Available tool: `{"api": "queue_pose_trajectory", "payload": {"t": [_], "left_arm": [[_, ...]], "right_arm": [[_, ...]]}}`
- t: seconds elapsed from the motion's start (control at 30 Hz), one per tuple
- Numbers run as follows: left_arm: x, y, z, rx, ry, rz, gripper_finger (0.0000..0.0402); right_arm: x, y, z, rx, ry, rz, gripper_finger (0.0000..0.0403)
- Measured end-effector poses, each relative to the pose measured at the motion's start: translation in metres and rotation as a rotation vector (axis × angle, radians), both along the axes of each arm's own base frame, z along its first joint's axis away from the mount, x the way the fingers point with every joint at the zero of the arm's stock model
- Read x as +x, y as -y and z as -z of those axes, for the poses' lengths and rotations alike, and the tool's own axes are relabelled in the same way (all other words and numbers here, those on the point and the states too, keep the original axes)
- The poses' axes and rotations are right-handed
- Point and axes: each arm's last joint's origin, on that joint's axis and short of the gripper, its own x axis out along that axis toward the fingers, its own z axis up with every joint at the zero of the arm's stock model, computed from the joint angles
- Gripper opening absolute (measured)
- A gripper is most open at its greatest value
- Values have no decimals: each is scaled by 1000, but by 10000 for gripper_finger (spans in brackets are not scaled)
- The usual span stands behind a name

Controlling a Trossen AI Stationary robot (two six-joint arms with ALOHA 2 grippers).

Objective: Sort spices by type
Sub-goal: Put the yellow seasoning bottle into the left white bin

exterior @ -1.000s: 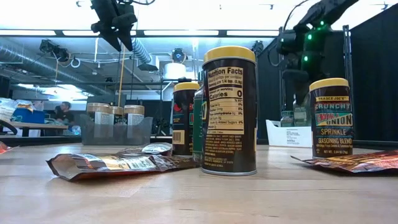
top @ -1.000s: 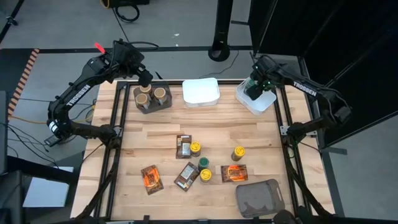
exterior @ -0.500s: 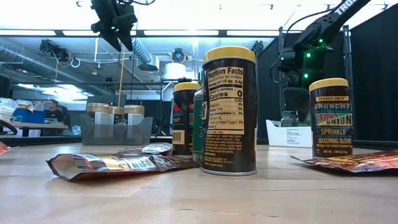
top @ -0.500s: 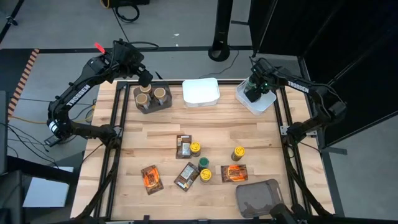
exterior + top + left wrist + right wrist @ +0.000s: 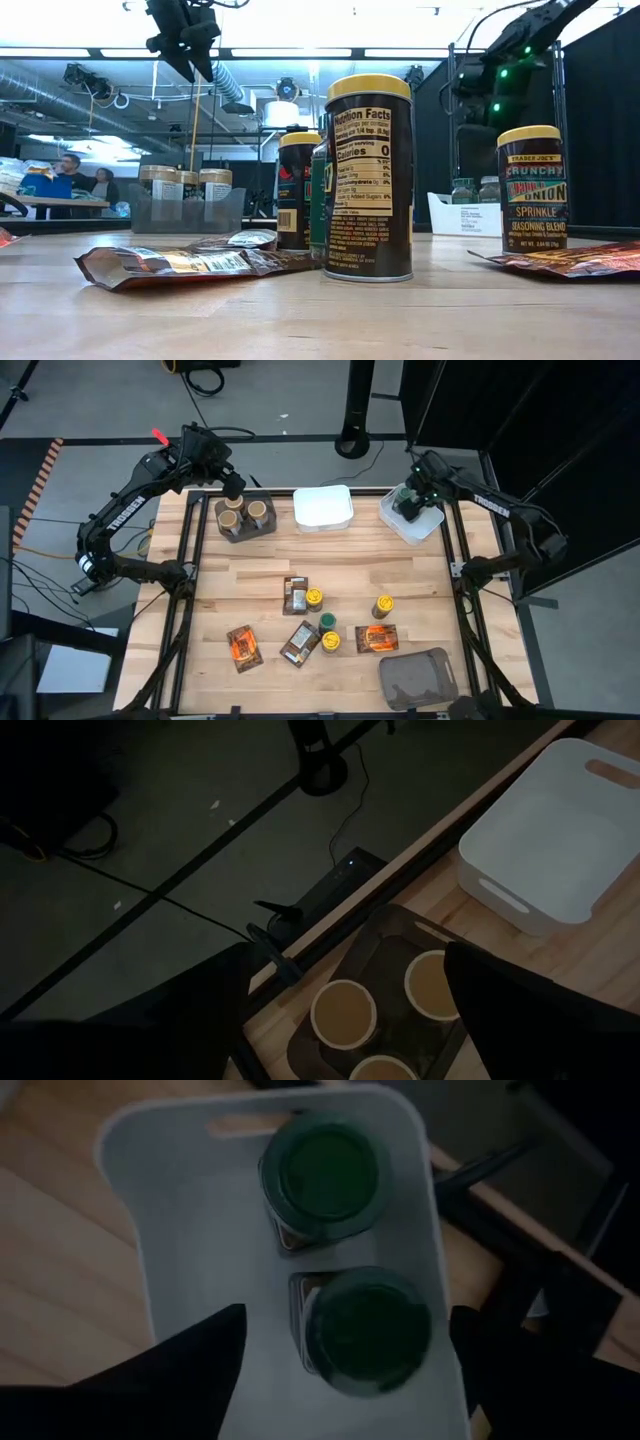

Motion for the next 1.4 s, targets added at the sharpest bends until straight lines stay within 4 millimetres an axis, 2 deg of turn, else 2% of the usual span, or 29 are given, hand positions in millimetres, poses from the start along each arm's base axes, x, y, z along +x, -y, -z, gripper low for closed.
{"api": "queue_pose_trajectory", "payload": {"t": [0.13, 0.27, 0.43, 0.53, 0.77, 0.93, 1.17, 1.4], "left_arm": [[0, 0, 0, 0, -1, 0, 337], [0, 0, 0, 0, 0, 1, 337], [0, 0, 0, -2, 1, 4, 337], [0, 0, 0, -2, 1, 3, 337], [0, 0, 0, -5, -2, 3, 337], [0, 0, 0, -4, -2, 3, 337], [0, 0, 0, -4, -2, 3, 337], [0, 0, 0, -4, -2, 3, 337]], "right_arm": [[-7, -10, -28, -72, 47, -3, 328], [-10, -21, -70, -167, 165, -26, 314], [9, -55, -115, -172, 431, -274, 307], [25, -86, -123, -127, 465, -443, 302], [54, -166, -103, 157, 309, -621, 289], [74, -209, -87, 173, 184, -709, 283], [104, -245, -54, 226, 16, -812, 284], [122, -255, -31, 277, -62, -812, 299]]}}
